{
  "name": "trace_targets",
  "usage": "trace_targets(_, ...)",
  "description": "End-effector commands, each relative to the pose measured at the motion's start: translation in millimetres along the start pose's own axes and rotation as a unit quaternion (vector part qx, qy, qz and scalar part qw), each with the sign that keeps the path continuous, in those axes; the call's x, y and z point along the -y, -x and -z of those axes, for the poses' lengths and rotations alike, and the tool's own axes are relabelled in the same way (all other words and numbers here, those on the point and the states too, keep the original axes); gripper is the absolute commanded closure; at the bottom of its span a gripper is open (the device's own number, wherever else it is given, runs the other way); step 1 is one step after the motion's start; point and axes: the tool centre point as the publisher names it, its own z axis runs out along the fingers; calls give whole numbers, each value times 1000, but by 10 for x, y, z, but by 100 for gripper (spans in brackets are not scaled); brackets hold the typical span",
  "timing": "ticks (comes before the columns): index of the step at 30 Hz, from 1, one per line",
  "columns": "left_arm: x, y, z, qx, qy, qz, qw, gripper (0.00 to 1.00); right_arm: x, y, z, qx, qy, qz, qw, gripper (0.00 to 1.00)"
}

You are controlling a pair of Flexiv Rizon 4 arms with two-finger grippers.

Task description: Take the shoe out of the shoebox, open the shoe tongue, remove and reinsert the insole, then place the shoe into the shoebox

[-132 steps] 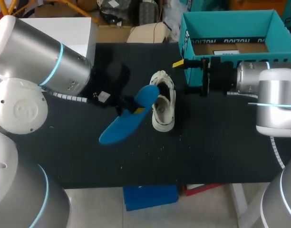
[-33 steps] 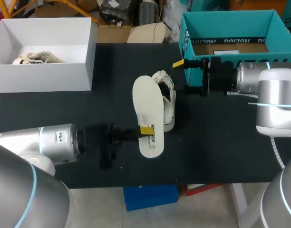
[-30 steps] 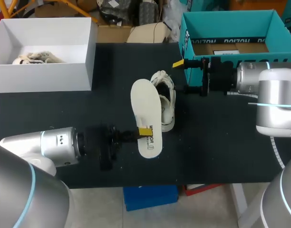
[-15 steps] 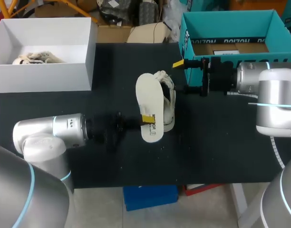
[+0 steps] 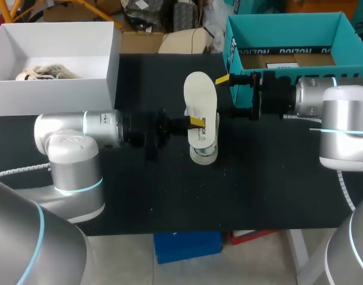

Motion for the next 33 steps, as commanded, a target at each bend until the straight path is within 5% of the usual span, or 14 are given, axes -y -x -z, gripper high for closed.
trace_targets(1, -70, -33, -75, 4, -3, 8, 1000, 100, 1, 2, -12, 1, 1, 0, 1000, 0)
trace_targets(15, -47, -80, -103, 12, -13, 23, 1000, 100, 1, 2, -12, 1, 1, 0, 1000, 0)
trace_targets(24, -47, -80, -103, 12, -13, 23, 1000, 100, -73, -15, -62, -9, -29, 67, 997, 0)
trace_targets(31, -47, -80, -103, 12, -13, 23, 1000, 100, -38, 45, -73, 12, -71, 84, 994, 52)
trace_targets(33, -47, -80, -103, 12, -13, 23, 1000, 100, -29, 57, -70, 21, -78, 85, 993, 56)
